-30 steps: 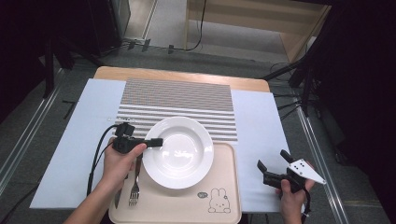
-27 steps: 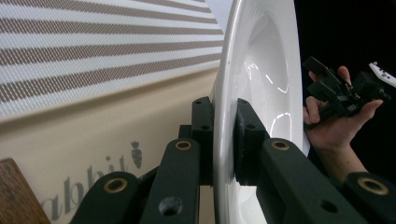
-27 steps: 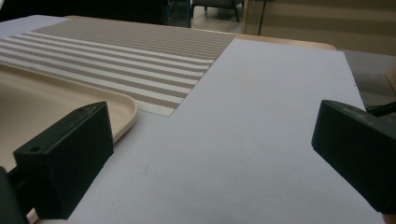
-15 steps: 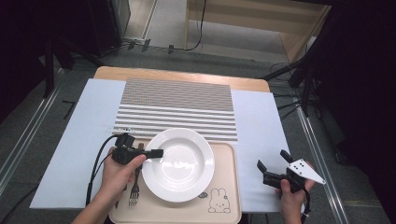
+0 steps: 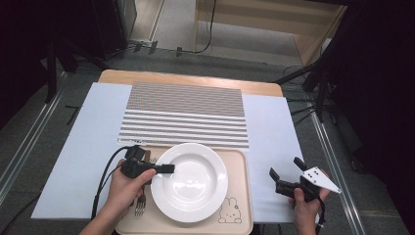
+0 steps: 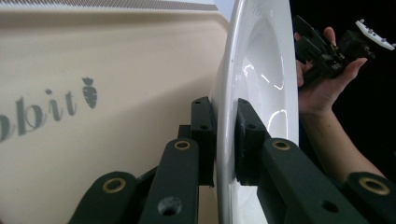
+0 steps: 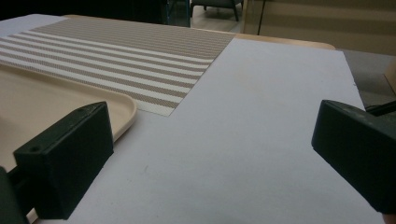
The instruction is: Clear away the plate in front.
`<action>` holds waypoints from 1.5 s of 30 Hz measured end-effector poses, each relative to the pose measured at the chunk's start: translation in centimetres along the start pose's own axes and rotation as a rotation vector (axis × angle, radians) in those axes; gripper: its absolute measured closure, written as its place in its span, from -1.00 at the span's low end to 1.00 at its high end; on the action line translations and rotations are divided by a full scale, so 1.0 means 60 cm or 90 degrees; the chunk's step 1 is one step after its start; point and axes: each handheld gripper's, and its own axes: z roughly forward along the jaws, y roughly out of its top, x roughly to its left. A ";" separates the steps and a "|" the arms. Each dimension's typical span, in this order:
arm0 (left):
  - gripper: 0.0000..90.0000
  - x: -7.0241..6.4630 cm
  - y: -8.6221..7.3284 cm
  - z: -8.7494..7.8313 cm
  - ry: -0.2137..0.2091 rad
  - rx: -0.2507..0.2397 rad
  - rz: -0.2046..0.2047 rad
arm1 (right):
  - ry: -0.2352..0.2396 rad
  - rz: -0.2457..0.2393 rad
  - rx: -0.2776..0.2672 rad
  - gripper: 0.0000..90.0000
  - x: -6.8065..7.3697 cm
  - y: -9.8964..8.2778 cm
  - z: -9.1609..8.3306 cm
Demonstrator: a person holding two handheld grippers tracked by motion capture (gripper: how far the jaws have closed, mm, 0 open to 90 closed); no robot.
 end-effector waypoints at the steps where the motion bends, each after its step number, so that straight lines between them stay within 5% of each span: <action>1: 0.75 0.000 -0.001 0.001 0.001 0.003 -0.003 | 0.000 0.000 0.000 -1.00 0.000 0.000 0.000; 13: 0.77 0.009 -0.002 0.013 0.061 0.043 -0.001 | -0.001 0.000 0.001 -1.00 0.000 0.000 0.001; 18: 0.65 0.005 0.000 0.014 0.097 0.065 0.025 | -0.001 -0.001 0.001 -1.00 0.000 0.000 0.001; 23: 0.53 0.001 -0.001 0.019 0.164 0.084 0.061 | -0.001 0.000 0.002 -1.00 0.000 0.000 0.001; 28: 0.16 -0.002 0.002 0.014 0.223 0.049 0.084 | -0.001 -0.001 0.001 -1.00 0.000 0.000 0.001; 34: 0.18 -0.010 0.009 0.012 0.269 0.013 0.122 | -0.003 -0.001 0.003 -1.00 0.000 0.000 0.001; 36: 0.37 -0.010 0.009 0.016 0.265 0.022 0.125 | -0.003 -0.002 0.003 -1.00 0.000 0.000 0.001; 45: 0.40 -0.010 0.002 0.011 0.238 0.023 0.110 | -0.003 -0.003 0.003 -1.00 0.000 0.000 0.002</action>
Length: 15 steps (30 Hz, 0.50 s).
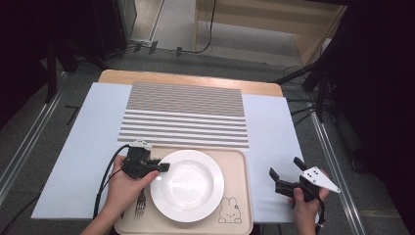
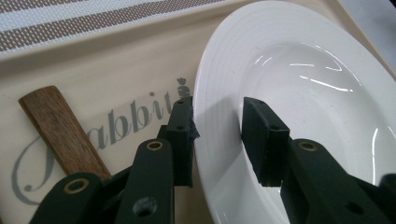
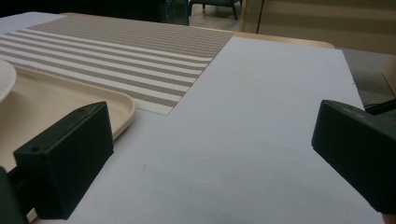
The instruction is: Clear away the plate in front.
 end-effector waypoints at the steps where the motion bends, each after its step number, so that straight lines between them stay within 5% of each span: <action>1: 0.40 0.000 -0.001 0.000 -0.001 0.001 0.000 | -0.001 0.000 0.000 -1.00 0.000 0.000 0.000; 15: 0.36 -0.002 -0.008 -0.004 -0.003 -0.019 0.010 | 0.000 0.001 0.000 -1.00 0.000 0.000 0.000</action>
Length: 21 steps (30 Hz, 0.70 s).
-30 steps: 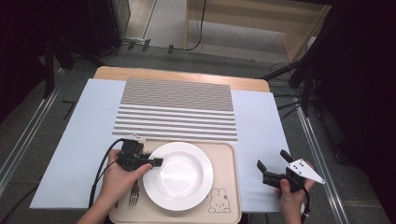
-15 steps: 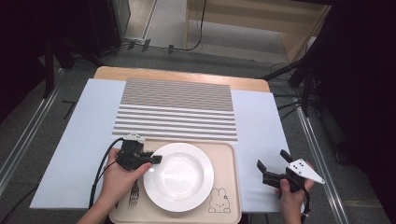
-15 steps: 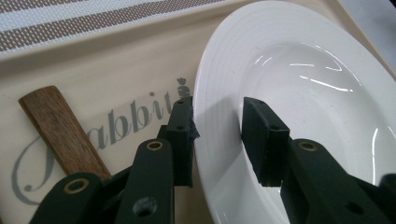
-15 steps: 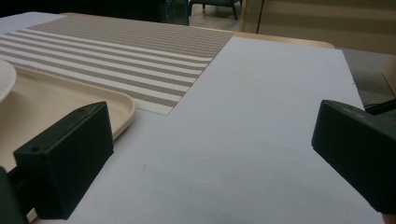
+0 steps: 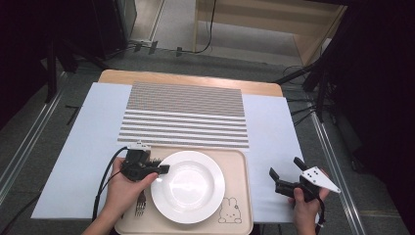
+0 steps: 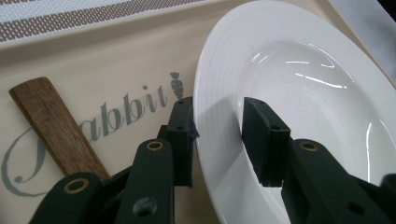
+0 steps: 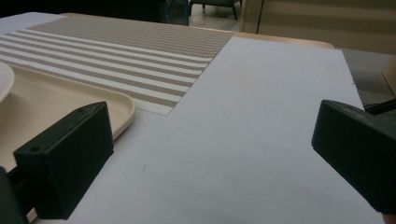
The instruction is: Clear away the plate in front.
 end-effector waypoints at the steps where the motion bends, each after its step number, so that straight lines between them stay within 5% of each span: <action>1: 0.30 0.000 0.001 -0.002 0.000 -0.004 0.005 | 0.000 0.000 -0.001 -1.00 0.000 0.000 0.000; 14: -0.38 0.002 0.004 -0.038 -0.012 -0.114 0.049 | -0.001 -0.002 0.002 -1.00 0.001 0.000 0.001; 21: -0.64 0.008 0.003 -0.052 -0.014 -0.148 0.064 | -0.002 -0.002 0.002 -1.00 0.001 0.000 0.001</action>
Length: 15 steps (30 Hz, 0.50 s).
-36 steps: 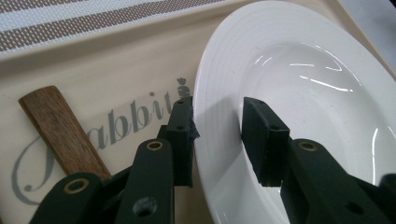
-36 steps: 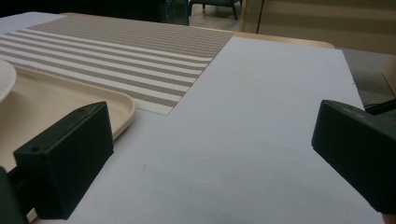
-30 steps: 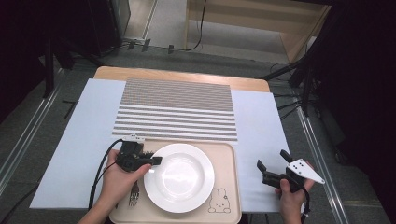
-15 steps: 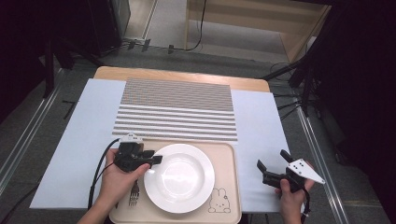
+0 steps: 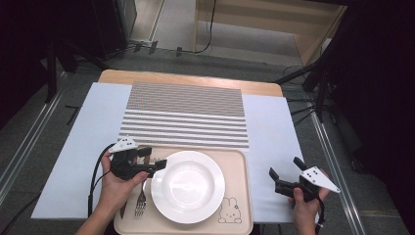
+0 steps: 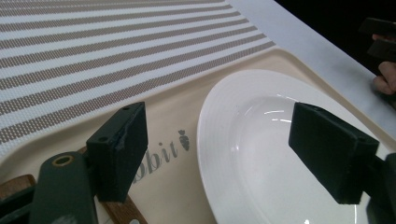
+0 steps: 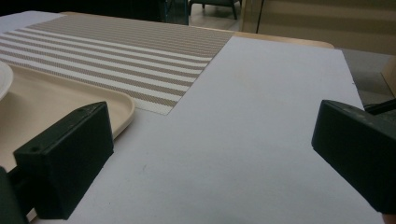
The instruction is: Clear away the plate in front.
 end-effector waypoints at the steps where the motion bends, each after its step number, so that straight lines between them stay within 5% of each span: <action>1: -0.68 0.001 0.000 -0.002 0.000 -0.004 0.002 | 0.000 0.000 0.000 -1.00 0.000 0.000 0.000; 5: -0.98 0.004 0.000 -0.008 -0.005 -0.016 0.011 | -0.001 0.000 0.000 -1.00 0.000 0.000 0.000; 15: -1.00 0.019 -0.001 -0.028 0.009 -0.045 0.012 | -0.001 0.000 -0.001 -1.00 0.000 0.000 0.000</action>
